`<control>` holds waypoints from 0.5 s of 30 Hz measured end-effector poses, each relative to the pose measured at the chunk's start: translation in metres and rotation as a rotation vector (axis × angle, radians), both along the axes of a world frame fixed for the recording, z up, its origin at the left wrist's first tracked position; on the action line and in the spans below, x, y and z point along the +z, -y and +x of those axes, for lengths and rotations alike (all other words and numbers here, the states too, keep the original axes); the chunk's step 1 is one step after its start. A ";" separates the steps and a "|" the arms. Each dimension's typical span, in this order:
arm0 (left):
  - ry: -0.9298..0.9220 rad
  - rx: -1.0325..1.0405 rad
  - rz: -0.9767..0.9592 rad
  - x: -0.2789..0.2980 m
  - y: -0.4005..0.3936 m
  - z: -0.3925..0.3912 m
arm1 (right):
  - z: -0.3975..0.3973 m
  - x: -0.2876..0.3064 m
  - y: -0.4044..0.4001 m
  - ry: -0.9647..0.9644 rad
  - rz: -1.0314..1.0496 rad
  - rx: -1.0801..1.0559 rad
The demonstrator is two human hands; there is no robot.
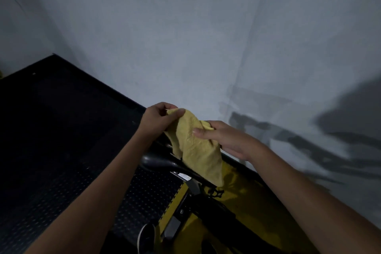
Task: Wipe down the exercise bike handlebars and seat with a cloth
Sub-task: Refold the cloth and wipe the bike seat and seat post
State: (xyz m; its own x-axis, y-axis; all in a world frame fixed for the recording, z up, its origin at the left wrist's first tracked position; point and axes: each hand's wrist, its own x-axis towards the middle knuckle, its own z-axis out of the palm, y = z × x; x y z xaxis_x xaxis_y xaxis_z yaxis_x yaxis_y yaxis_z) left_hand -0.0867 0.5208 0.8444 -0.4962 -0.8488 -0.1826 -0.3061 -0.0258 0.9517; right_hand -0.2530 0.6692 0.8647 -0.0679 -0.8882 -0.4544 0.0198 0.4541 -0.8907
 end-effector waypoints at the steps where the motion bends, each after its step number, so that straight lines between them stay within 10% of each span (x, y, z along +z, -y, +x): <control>1: -0.019 0.002 0.004 -0.005 0.009 -0.001 | 0.002 -0.002 0.006 0.038 -0.009 -0.060; 5: 0.171 -0.032 -0.026 -0.020 0.049 -0.002 | 0.017 -0.006 0.026 0.150 -0.102 -0.287; 11: 0.246 -0.520 0.446 -0.016 0.089 0.008 | 0.046 -0.006 0.048 0.200 -0.230 -0.582; 15: 0.063 -0.677 0.596 -0.009 0.091 0.006 | 0.065 -0.007 0.051 0.150 -0.268 -0.693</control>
State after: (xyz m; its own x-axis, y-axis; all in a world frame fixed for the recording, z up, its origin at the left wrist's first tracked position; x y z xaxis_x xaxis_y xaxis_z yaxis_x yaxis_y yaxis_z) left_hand -0.0805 0.4298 0.8350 -0.8294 -0.1341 -0.5422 -0.4861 -0.3049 0.8190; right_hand -0.1883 0.6180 0.8581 -0.6052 -0.7462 -0.2771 0.3517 0.0616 -0.9341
